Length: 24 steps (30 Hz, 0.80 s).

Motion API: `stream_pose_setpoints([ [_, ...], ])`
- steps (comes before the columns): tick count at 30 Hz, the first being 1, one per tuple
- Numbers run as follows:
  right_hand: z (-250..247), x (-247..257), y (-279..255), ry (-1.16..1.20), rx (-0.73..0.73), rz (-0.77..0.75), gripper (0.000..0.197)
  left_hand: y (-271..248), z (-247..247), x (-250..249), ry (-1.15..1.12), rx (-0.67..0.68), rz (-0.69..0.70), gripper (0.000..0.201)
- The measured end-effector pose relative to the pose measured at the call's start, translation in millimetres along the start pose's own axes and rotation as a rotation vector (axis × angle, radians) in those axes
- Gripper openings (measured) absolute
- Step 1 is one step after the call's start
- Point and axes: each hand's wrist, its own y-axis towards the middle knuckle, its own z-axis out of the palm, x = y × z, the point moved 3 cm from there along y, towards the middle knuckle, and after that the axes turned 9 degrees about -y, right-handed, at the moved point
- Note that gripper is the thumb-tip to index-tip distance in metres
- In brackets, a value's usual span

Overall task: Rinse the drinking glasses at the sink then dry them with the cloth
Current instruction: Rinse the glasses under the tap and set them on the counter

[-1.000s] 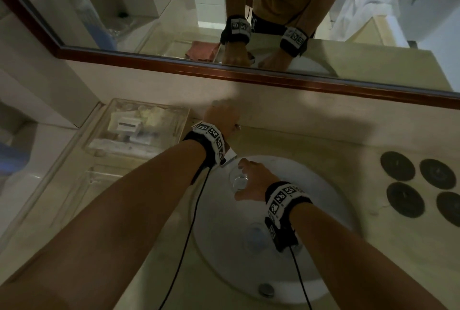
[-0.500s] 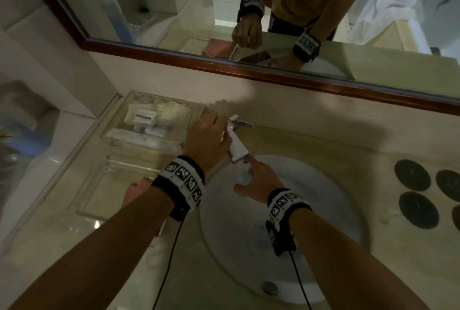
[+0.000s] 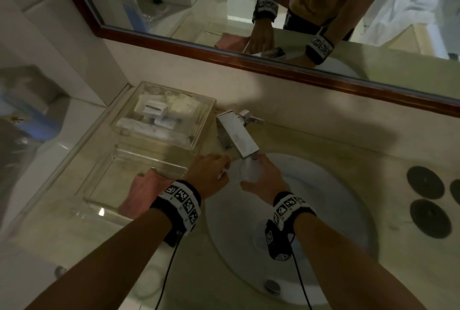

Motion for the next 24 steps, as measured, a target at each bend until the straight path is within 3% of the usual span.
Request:
stream_pose_setpoints([
  [3,0.8,-0.8,-1.7,-0.054,0.086,0.0,0.076,-0.4,-3.9,-0.2,0.048,0.042,0.01,0.022],
  [8,0.7,1.2,0.5,-0.162,0.11,0.032,0.082,0.4,-4.3,-1.5,0.055,0.124,0.058,0.025],
  [11,1.6,11.1,-0.3,-0.256,0.202,0.01,0.089,2.2,-1.5,-2.9,0.007,0.168,0.145,0.033],
  [14,-1.8,12.2,2.9,-0.211,0.163,0.013,0.098,5.2,5.8,-7.0,-0.048,0.259,0.233,0.044],
  [18,-6.4,17.4,0.7,-0.166,0.152,-0.011,0.103,14.2,17.0,-1.8,-0.008,0.49,0.088,0.049],
  [24,-13.8,24.7,0.1,-0.106,0.255,-0.031,0.092,32.5,19.0,-1.4,0.086,0.527,0.105,0.036],
])
